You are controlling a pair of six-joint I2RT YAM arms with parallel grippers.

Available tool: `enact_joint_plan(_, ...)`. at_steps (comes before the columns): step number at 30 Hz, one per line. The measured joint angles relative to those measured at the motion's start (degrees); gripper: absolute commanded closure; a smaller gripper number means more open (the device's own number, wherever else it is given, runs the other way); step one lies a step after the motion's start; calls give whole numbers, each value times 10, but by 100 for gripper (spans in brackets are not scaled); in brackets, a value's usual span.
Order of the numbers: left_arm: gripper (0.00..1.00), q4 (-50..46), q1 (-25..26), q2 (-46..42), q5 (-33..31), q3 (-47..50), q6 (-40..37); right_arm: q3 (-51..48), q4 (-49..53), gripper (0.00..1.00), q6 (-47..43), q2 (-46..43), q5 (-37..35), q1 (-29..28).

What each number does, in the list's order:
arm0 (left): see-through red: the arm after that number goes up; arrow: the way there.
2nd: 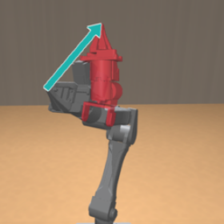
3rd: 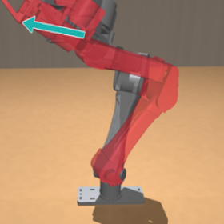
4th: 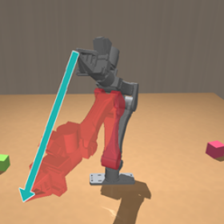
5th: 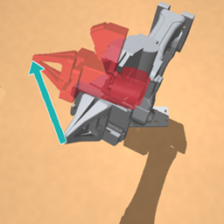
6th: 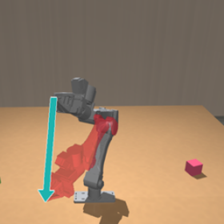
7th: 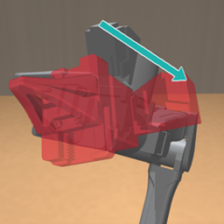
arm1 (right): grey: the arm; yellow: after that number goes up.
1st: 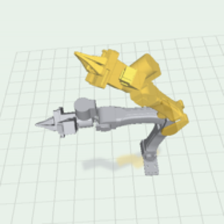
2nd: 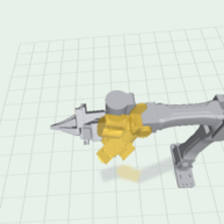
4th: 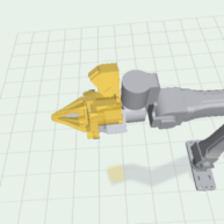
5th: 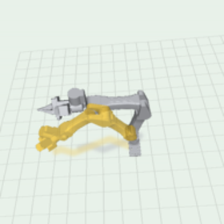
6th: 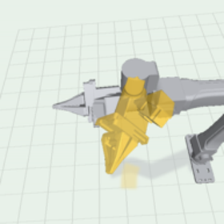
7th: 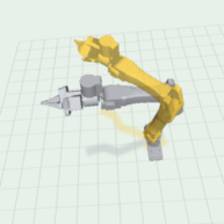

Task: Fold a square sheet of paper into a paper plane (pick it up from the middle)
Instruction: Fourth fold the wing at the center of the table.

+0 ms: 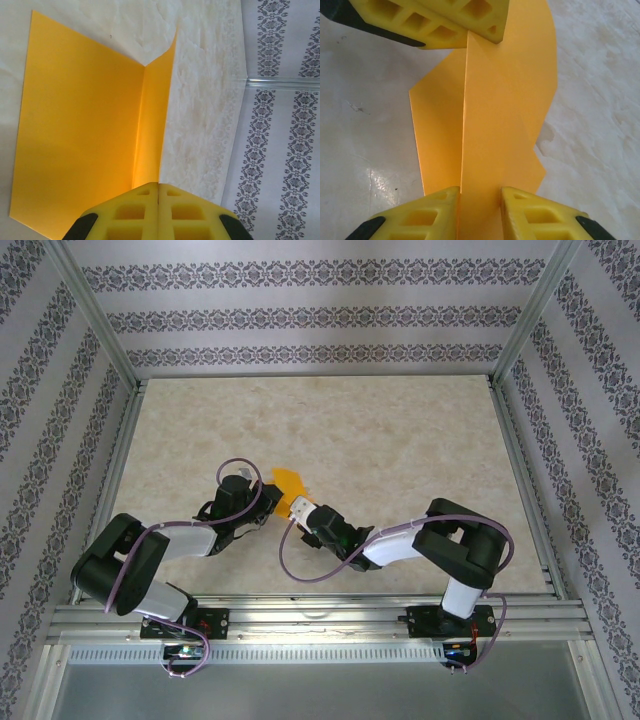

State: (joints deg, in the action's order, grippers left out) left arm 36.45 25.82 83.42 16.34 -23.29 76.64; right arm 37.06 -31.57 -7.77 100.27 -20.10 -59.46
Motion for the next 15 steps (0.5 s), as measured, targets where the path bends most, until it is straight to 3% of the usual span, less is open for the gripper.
enact_joint_plan(7, 89, 0, 0, 0, 1, -3, 0, 3, 0, 84, -2, 4, 0, 0)
enact_joint_plan(10, 71, -2, 0, 0, 0, -3, -1, 3, 0, 88, -2, 4, 0, 0)
enact_joint_plan(15, 63, -22, 0, -1, -1, -6, -8, -1, -3, 90, -2, 4, 6, 3)
